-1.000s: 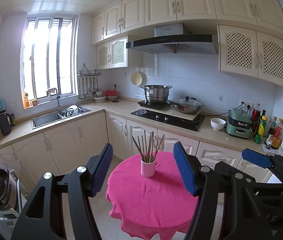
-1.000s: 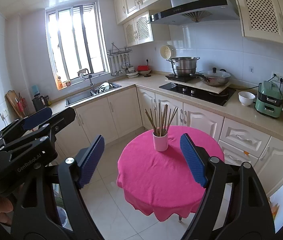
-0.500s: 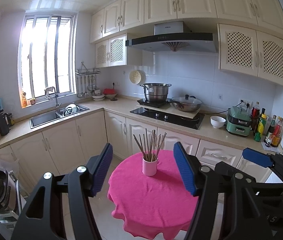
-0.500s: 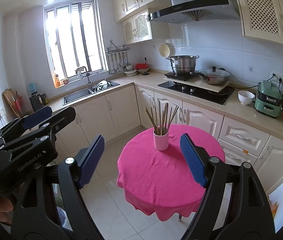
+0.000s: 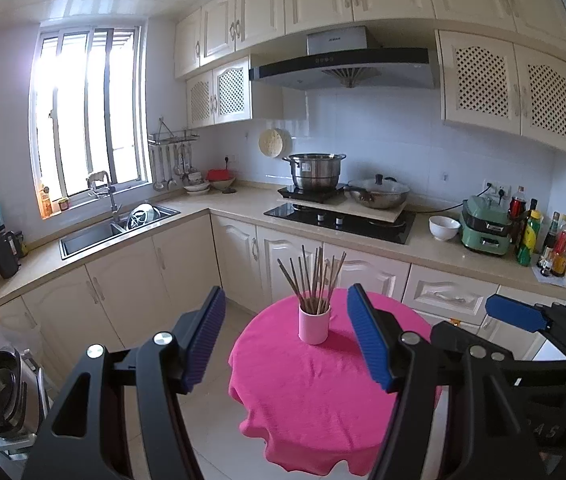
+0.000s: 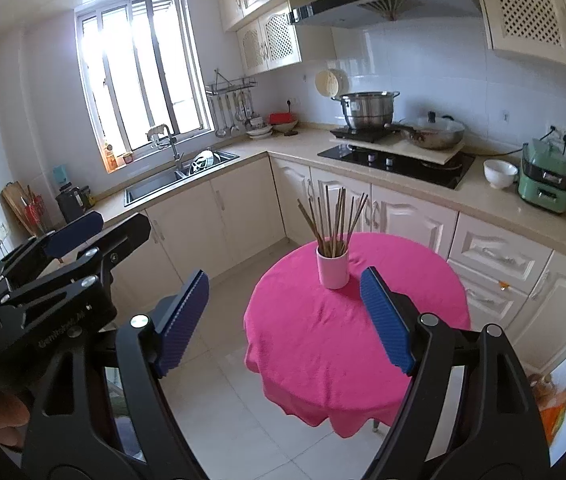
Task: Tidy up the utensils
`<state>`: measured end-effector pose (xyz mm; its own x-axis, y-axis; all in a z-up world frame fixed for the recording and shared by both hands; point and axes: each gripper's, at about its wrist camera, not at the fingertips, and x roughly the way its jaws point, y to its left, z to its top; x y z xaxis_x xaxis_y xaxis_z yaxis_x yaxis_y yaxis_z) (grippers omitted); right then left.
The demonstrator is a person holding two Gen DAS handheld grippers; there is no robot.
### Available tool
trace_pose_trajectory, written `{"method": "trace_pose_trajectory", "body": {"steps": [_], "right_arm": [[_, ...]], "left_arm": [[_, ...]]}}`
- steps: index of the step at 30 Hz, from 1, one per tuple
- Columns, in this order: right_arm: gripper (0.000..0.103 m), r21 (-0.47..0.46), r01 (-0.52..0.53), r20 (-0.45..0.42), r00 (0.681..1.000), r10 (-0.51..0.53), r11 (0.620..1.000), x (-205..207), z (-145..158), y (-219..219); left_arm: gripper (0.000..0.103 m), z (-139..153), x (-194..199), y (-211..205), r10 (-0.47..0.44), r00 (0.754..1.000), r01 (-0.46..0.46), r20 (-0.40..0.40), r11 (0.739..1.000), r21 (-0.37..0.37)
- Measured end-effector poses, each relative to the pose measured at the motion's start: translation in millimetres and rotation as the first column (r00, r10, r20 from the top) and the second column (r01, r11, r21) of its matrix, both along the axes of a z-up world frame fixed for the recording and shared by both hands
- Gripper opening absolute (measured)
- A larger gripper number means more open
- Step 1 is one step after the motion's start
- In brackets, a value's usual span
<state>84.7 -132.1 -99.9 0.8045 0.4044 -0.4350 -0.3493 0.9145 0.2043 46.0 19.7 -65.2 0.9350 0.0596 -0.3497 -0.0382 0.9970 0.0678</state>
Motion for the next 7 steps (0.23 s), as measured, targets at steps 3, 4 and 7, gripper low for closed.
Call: {"method": "trace_pose_trajectory", "body": {"steps": [3, 4, 7], "right_arm": [[0.079, 0.017, 0.001, -0.031, 1.000, 0.000, 1.000, 14, -7, 1], [0.079, 0.016, 0.003, -0.039, 0.999, -0.002, 1.000, 20, -11, 1], [0.079, 0.025, 0.001, -0.071, 0.998, 0.000, 1.000, 44, -23, 0]], "left_arm": [[0.063, -8, 15, 1, 0.007, 0.999, -0.007, -0.033, 1.000, 0.009], [0.063, -12, 21, 1, 0.009, 0.999, -0.009, -0.049, 1.000, 0.014], [0.063, -22, 38, 0, 0.016, 0.997, -0.013, -0.072, 0.999, 0.030]]}}
